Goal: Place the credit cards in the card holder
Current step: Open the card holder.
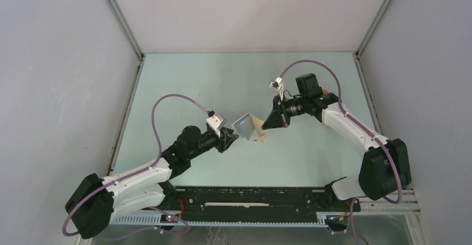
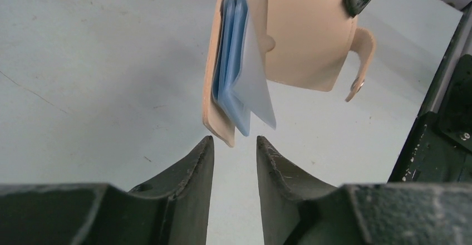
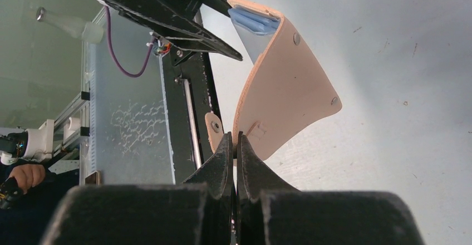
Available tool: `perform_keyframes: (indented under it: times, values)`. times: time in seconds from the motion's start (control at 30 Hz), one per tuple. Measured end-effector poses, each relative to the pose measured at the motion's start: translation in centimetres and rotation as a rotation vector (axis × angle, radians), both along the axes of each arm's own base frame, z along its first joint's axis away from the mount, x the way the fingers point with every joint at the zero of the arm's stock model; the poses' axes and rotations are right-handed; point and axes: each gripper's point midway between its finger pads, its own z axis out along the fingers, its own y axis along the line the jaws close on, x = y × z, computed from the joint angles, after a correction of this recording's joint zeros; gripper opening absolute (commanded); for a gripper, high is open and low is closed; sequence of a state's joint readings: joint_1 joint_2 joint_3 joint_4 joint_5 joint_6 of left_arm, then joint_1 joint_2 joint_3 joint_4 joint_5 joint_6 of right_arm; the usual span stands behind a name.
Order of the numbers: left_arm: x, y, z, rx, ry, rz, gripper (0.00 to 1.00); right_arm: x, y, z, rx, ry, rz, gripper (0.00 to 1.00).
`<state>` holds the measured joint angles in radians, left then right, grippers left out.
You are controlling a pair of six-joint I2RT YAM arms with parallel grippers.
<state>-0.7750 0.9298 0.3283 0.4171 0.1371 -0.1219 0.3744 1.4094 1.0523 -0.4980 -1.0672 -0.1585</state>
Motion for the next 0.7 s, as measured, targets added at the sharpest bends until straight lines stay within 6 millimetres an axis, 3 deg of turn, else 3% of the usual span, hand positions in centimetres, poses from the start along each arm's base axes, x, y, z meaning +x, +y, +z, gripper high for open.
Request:
perform_keyframes:
  times: [0.17, 0.7]
  values:
    - [0.1, 0.0, -1.3, 0.026, 0.035, -0.012, 0.35, -0.1, 0.0, 0.1, 0.006, 0.002, 0.007, 0.00]
    - [0.6, 0.1, -2.9, 0.056, 0.080, -0.013, 0.30, -0.3, 0.0, 0.1, 0.011, 0.000, 0.017, 0.00]
